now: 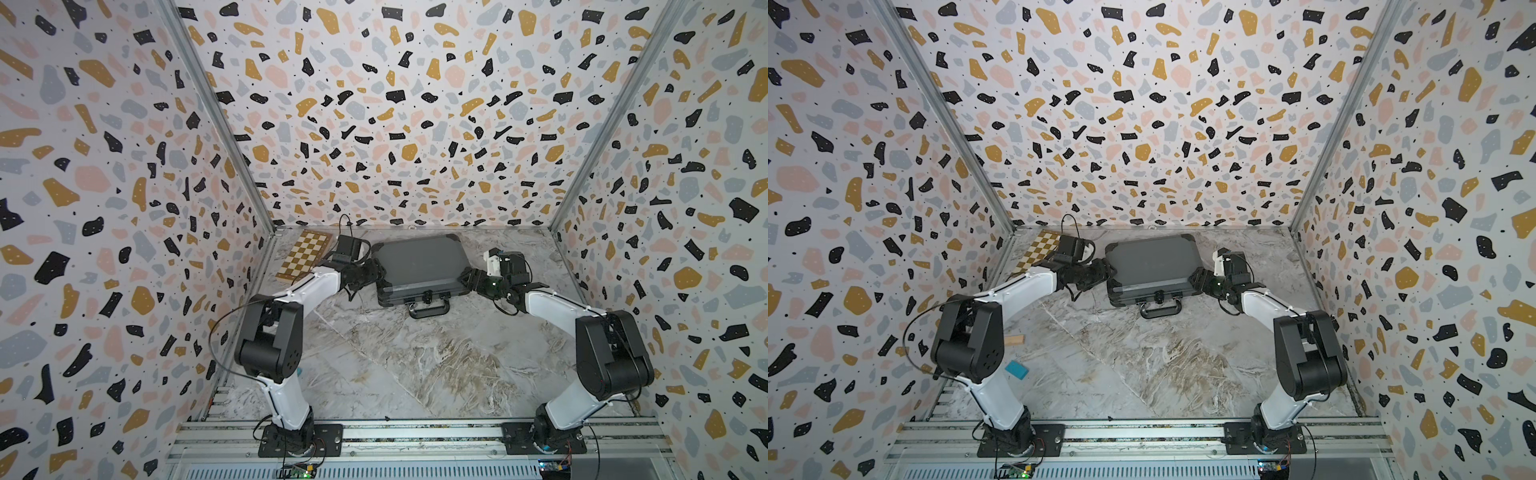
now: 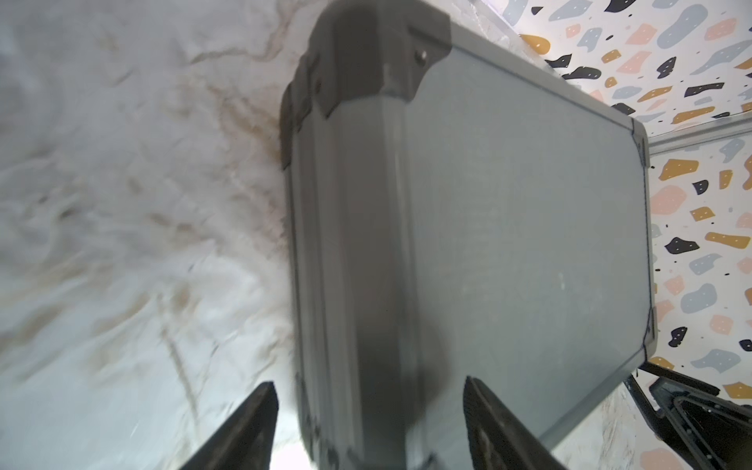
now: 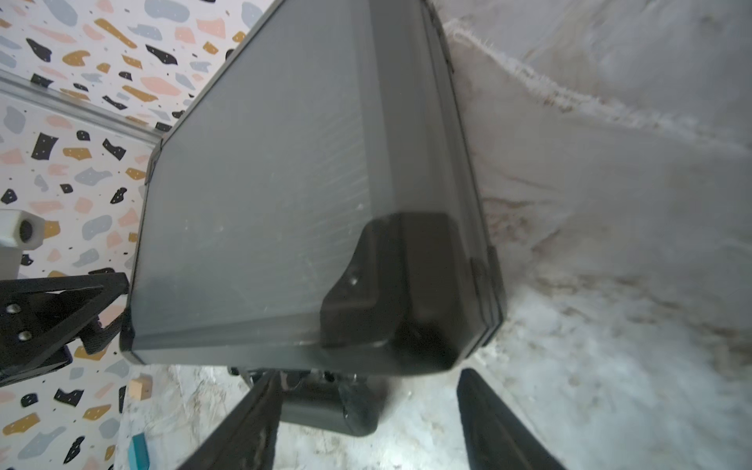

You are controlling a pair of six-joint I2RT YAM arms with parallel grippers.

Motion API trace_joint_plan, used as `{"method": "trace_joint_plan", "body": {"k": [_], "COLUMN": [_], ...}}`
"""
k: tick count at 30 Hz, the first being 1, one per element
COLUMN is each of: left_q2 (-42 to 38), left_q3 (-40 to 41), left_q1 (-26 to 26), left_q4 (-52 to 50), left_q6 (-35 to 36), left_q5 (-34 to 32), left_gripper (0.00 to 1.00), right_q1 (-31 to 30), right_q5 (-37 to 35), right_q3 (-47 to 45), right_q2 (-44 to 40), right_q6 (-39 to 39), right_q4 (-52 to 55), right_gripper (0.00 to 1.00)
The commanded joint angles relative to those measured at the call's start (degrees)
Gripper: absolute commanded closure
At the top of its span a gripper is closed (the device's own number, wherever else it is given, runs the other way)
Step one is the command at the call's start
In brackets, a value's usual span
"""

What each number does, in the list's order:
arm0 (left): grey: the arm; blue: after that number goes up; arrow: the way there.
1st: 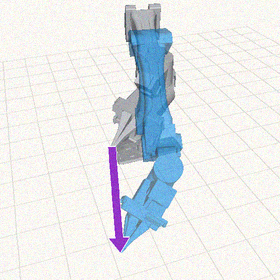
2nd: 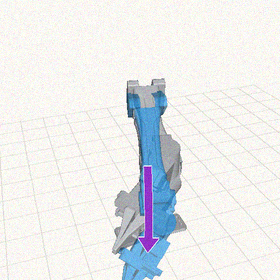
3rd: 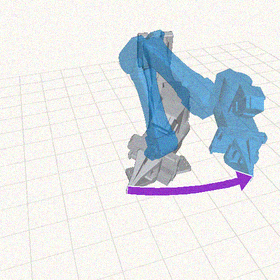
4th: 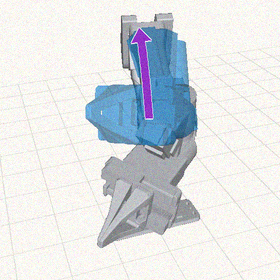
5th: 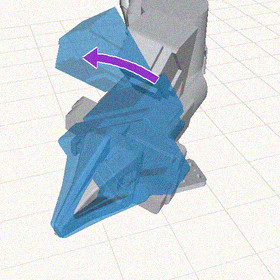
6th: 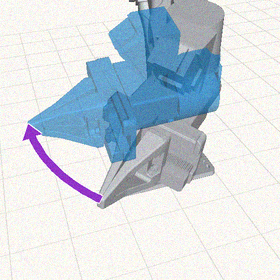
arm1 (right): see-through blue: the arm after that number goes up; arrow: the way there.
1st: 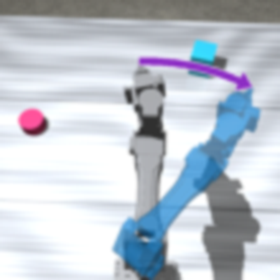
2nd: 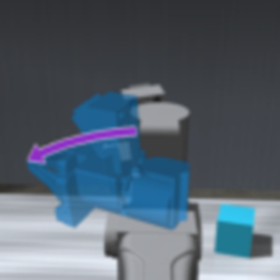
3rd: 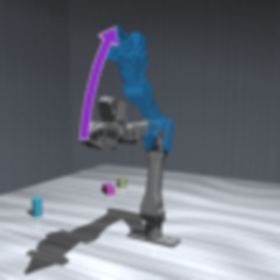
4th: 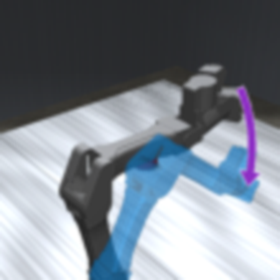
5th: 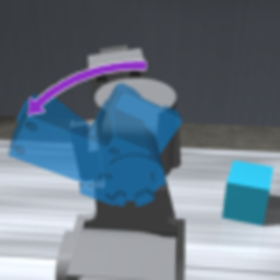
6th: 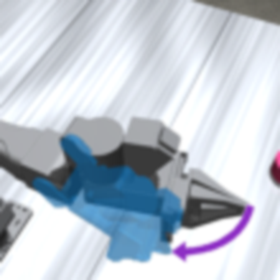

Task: Open the poker set cases
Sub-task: Adjust the poker set case at the center of the board, then open the fastener on the poker set case.

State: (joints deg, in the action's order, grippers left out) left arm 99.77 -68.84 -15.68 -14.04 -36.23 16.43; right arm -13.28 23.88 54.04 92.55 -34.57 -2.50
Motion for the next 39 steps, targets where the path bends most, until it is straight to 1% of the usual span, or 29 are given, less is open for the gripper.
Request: {"method": "trace_joint_plan", "body": {"k": [1, 5, 7, 12, 16, 18, 22, 24, 26, 30, 35, 39], "left_q2": [-3.3, -4.7, -4.4, -2.4, -0.9, -0.9, -2.3, -2.8, -3.3, -2.8, 1.0, 0.2], "left_q3": [4.8, 11.3, 13.3, 15.2, 18.0, 18.8, 22.2, 24.8, 26.5, 29.3, 27.1, 26.9], "left_q1": [0.5, 0.5, 0.5, 0.5, 0.4, 0.6, 0.4, 0.4, 0.3, 0.1, 0.2, 0.2], "left_q4": [1.7, 9.7, 12.4, 14.3, 18.6, 19.4, 21.9, 24.8, 26.5, 29.8, 29.5, 28.5], "left_q6": [-0.4, -3.3, -3.6, -2.5, -4.0, -4.6, -5.8, -6.8, -7.8, -8.4, -9.1, -8.4], "left_q5": [0.8, 4.9, 5.7, 4.5, 3.1, 2.0, -1.0, -1.9, -2.8, -3.4, -1.0, -2.2], "left_gripper": [0.28, 0.28, 0.28, 0.29, 0.33, 0.34, 0.37, 0.39, 0.40, 0.40, 0.41, 0.41], "right_q1": [-0.3, -0.3, -0.3, -0.4, -1.0, -1.8, -3.8, -4.1, -4.5, -6.9, -11.6, -13.7], "right_q5": [1.8, 1.5, 1.1, 1.3, 2.1, -0.1, -8.7, -9.6, -9.6, -6.9, -6.8, -8.2], "right_q3": [-1.1, -3.2, -4.4, -7.2, -8.9, -8.7, -9.7, -10.4, -10.9, -10.9, -6.6, -5.9], "right_q2": [-2.9, -6.2, -8.2, -12.8, -15.1, -16.4, -18.6, -18.1, -16.8, -13.1, -5.7, -2.0], "right_q6": [-0.3, -0.4, -0.2, -0.8, -1.9, -1.2, -1.8, -2.9, -4.5, -6.7, -6.0, -6.0], "right_q4": [4.1, 3.7, 3.8, 1.9, -1.7, -1.1, -1.6, -3.1, -4.3, -8.9, -9.8, -12.1], "right_gripper": [0.30, 0.29, 0.29, 0.29, 0.29, 0.29, 0.26, 0.24, 0.25, 0.29, 0.32, 0.33]}}
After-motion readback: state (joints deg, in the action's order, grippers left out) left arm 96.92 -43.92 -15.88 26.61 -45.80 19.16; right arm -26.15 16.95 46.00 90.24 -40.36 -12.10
